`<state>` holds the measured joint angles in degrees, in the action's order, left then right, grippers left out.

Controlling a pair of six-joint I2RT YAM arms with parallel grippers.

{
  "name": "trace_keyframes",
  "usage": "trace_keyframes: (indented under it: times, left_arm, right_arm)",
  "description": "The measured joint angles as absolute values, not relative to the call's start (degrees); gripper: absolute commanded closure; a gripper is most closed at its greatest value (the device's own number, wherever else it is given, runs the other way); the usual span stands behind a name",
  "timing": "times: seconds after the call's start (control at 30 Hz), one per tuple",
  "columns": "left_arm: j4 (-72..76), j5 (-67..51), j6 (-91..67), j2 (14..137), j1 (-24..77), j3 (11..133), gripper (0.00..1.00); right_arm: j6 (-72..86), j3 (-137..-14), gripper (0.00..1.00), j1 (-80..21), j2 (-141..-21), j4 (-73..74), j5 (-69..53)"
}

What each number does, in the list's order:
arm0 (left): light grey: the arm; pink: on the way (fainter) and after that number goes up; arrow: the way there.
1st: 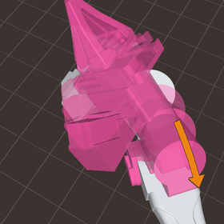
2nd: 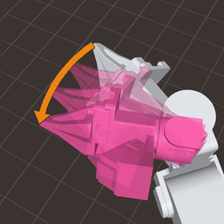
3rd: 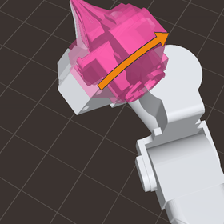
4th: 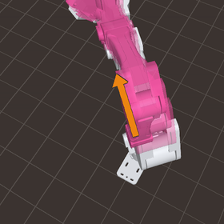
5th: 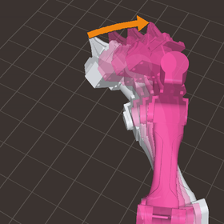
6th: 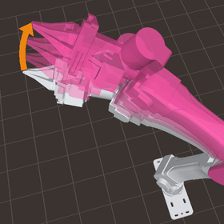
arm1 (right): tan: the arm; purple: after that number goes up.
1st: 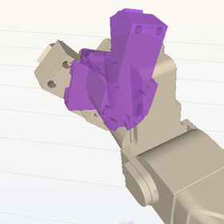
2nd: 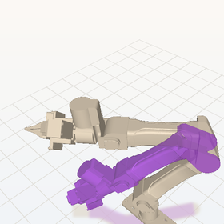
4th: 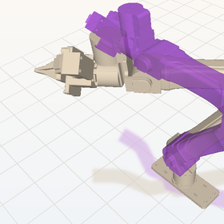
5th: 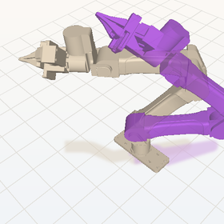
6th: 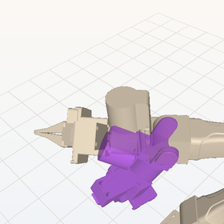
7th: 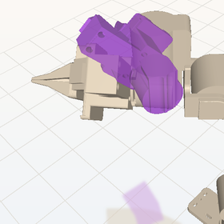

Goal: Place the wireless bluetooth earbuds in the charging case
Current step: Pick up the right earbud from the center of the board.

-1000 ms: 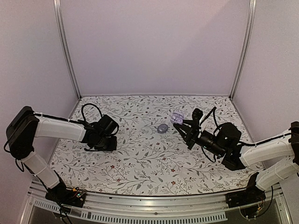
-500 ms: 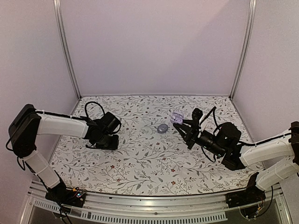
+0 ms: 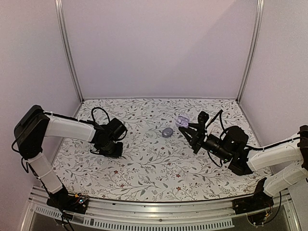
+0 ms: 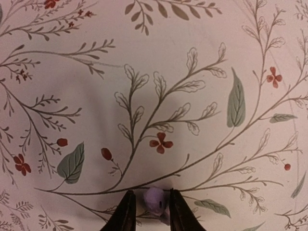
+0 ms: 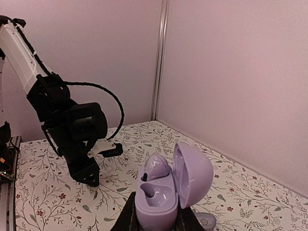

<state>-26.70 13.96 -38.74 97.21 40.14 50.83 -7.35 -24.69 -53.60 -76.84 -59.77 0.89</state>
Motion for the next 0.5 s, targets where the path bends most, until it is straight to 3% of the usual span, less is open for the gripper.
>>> trace_keyframes:
  times: [0.5]
  left_arm:
    - [-26.2, 14.0, -37.5, 98.1, 40.2, 51.7, 0.89]
  right_arm:
    - [-7.4, -25.1, 1.0, -53.6, -76.9, -59.4, 0.9]
